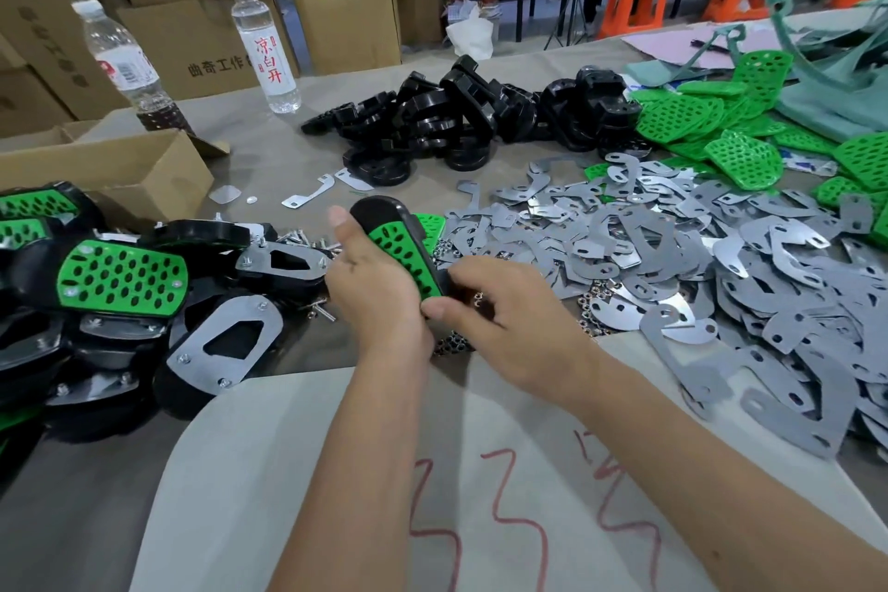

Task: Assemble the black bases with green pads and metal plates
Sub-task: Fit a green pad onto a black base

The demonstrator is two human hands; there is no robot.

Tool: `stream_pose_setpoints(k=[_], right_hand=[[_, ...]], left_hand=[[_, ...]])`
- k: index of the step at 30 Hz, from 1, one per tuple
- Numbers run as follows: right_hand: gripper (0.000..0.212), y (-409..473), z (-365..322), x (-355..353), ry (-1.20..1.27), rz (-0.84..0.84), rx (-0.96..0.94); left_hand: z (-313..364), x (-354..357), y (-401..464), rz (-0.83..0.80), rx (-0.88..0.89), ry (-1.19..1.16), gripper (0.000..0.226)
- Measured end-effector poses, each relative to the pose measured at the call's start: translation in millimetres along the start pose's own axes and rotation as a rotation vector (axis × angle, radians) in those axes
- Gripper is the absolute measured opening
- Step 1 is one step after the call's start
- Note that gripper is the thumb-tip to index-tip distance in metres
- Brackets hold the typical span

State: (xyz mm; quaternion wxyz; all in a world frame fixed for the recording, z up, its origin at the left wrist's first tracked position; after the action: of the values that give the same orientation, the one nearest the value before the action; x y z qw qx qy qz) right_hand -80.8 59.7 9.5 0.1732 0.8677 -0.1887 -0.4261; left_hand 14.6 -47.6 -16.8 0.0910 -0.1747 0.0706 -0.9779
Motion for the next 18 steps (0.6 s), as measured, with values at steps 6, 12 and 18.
stream_pose_setpoints(k=[6,12,18], right_hand=[[0.034,0.5,-1.8,1.3,-0.02,0.022,-0.002],[0.035,2.2,-3.4,-0.1,-0.001,0.022,-0.008],[0.041,2.4,-12.9,-7.2,-0.037,-0.035,-0.126]], left_hand=[[-6.1,2.7,-0.3,-0.052,-0.035,-0.023,0.079],[-5.7,1.9,-3.0,-0.074,-0.075,-0.007,0.073],[-10.9,3.4,-3.8,-0.12,-0.201,-0.127,0.065]])
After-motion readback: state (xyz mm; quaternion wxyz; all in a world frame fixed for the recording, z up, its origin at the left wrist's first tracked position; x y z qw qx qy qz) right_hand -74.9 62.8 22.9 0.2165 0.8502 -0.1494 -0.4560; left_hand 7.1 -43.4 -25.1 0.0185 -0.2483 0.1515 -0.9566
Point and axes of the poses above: each hand's wrist, its own y-axis towards the middle knuckle, its own x-axis out of the palm, z = x × y, the point moved 5 cm from there along y, towards the middle knuckle, and after that the axes turned 8 degrees about -y, right-handed, at the moved point
